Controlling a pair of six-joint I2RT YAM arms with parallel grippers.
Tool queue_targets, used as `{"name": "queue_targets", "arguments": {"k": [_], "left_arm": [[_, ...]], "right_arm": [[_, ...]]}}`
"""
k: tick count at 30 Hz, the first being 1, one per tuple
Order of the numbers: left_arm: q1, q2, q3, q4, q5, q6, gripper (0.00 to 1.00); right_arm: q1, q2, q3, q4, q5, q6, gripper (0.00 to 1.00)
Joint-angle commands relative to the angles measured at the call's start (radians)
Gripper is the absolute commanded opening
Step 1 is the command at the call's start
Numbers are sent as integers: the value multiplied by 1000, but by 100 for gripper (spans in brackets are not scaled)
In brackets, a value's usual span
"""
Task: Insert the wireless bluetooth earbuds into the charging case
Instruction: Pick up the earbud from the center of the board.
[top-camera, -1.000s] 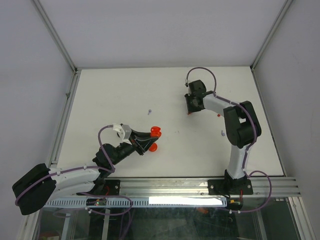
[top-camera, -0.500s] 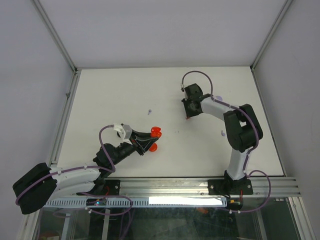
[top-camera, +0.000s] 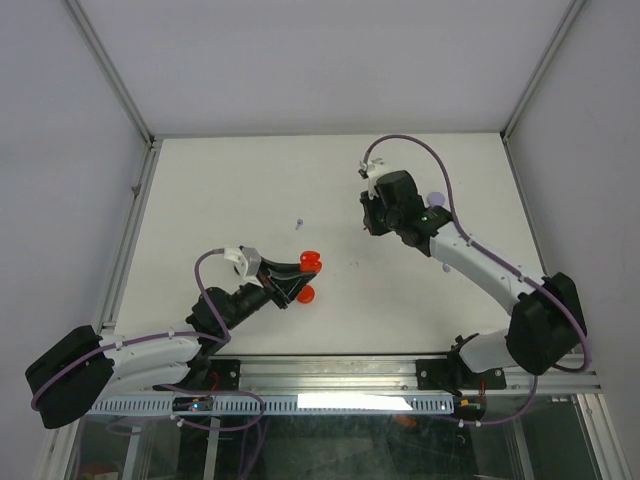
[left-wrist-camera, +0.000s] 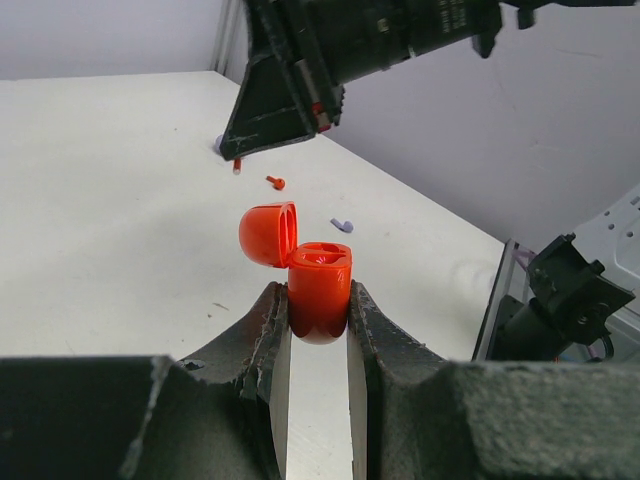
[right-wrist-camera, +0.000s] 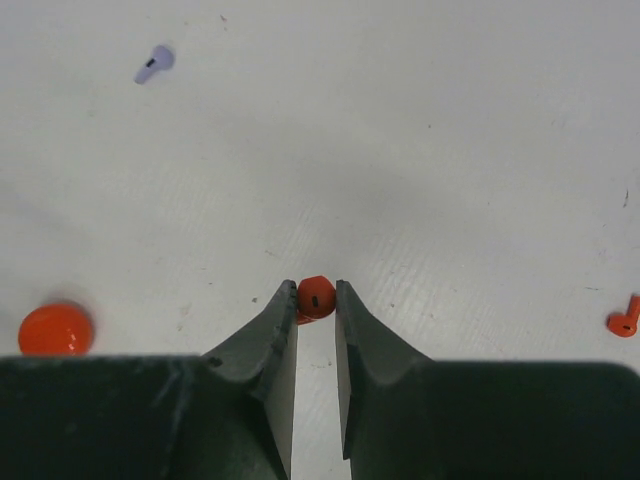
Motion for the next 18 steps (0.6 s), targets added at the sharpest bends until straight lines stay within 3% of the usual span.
{"name": "queue_targets", "arguments": {"k": [1, 18], "left_arm": [[4, 5, 24, 75, -26, -32, 0], [6, 16, 22, 129, -121, -120, 0]], "right_arm": [[38, -146, -39, 99, 13, -36, 10], [169, -405, -105, 258, -105, -189, 9]]}}
